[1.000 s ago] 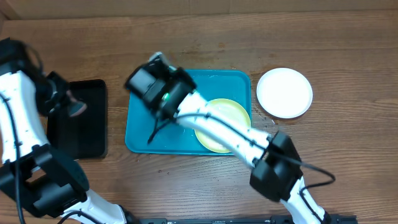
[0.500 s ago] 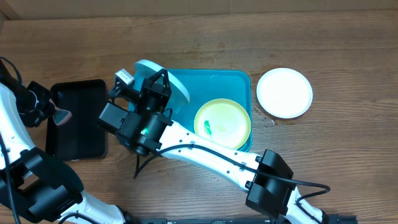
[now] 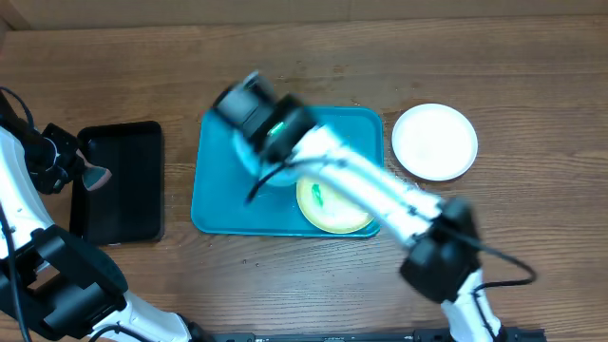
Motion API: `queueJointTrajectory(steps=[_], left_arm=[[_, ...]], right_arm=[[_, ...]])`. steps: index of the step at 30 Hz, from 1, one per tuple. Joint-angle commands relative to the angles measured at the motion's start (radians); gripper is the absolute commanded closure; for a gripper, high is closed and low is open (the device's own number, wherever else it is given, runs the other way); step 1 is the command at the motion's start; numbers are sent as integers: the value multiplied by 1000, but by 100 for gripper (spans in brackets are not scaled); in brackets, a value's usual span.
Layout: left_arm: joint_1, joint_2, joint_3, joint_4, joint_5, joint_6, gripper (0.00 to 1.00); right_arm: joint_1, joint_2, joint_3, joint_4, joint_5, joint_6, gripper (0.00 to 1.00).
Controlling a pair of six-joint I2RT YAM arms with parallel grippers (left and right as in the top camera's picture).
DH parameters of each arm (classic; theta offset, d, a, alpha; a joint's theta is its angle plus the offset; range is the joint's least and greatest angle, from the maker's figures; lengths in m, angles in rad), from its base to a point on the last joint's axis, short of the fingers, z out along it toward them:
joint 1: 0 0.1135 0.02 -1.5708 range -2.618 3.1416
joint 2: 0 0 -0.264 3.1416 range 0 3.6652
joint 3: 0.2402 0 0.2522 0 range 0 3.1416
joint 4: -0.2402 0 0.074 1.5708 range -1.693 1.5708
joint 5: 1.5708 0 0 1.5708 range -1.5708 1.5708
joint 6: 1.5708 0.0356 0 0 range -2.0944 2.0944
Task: Clean dirty plates on tray and stack at the side
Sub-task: 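Lift the pale blue plate with the right gripper toward the right, then lower the pale blue plate onto the pink plate and release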
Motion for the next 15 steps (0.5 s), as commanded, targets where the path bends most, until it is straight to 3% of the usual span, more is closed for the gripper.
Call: queueJointTrajectory(steps=[1,9,15], left_arm=[[2,2,-5,-2,16,-6,96],[2,2,-5,18,19,-6,96],[2,2,-5,20,19,-6,96]], right_arm=[[-186,-154,37,-59,-351,72,96],[-639,-145,3,-304,-603,127,96],[-903,-145,-207,-278,-633,112,96]])
